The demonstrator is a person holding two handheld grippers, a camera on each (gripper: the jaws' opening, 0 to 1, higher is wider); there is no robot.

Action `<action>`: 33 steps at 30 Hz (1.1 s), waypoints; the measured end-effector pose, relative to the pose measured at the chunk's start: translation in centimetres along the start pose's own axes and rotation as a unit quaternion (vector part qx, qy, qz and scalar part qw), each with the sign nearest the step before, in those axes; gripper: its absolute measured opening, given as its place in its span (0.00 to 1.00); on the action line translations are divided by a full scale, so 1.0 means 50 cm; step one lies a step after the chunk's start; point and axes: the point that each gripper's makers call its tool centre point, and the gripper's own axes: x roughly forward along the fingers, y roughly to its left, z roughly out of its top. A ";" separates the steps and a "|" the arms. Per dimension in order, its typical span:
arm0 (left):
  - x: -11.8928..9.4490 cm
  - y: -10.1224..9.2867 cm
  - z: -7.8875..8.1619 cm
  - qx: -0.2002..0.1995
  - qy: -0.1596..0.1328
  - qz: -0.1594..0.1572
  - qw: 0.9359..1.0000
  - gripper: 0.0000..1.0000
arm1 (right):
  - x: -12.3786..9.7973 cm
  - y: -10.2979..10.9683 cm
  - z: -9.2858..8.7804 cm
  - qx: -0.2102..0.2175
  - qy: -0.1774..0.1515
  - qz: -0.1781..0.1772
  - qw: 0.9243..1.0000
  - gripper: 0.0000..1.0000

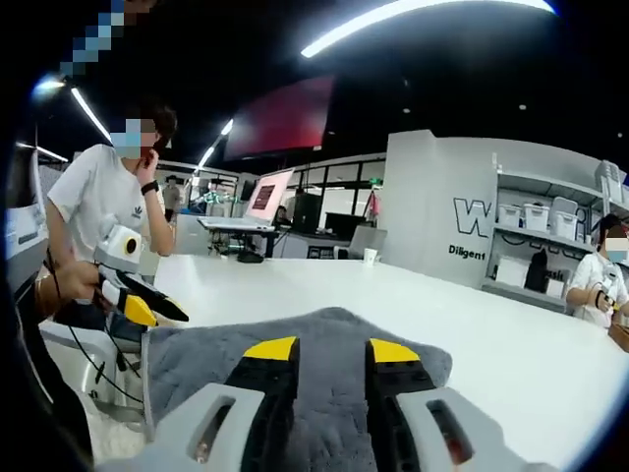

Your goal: Open the folded towel by lifting each exposed corner and separating the folded layers until the towel lies flat within the target outline without major curled edges

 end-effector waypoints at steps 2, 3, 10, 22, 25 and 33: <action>0.003 -0.003 -0.007 -0.006 0.007 -0.003 1.000 0.44 | 0.015 0.000 0.004 0.001 0.001 0.006 1.000 0.24; 0.004 -0.005 -0.010 -0.007 0.009 -0.005 1.000 0.44 | 0.021 0.000 0.007 0.001 0.000 0.008 1.000 0.24; 0.012 -0.013 -0.020 -0.023 0.018 -0.020 0.999 0.41 | 0.074 0.009 0.021 -0.014 0.007 0.032 0.999 0.24; 0.034 -0.028 -0.019 -0.028 0.035 -0.047 0.998 0.40 | 0.151 0.012 0.040 -0.038 0.017 0.062 0.997 0.22; 0.039 -0.027 -0.012 -0.030 0.029 -0.047 0.998 0.37 | 0.174 0.013 0.033 -0.031 0.025 0.069 0.997 0.21; 0.074 -0.040 0.004 -0.047 0.006 -0.061 0.997 0.09 | 0.213 0.006 0.020 -0.023 0.041 0.071 0.996 0.21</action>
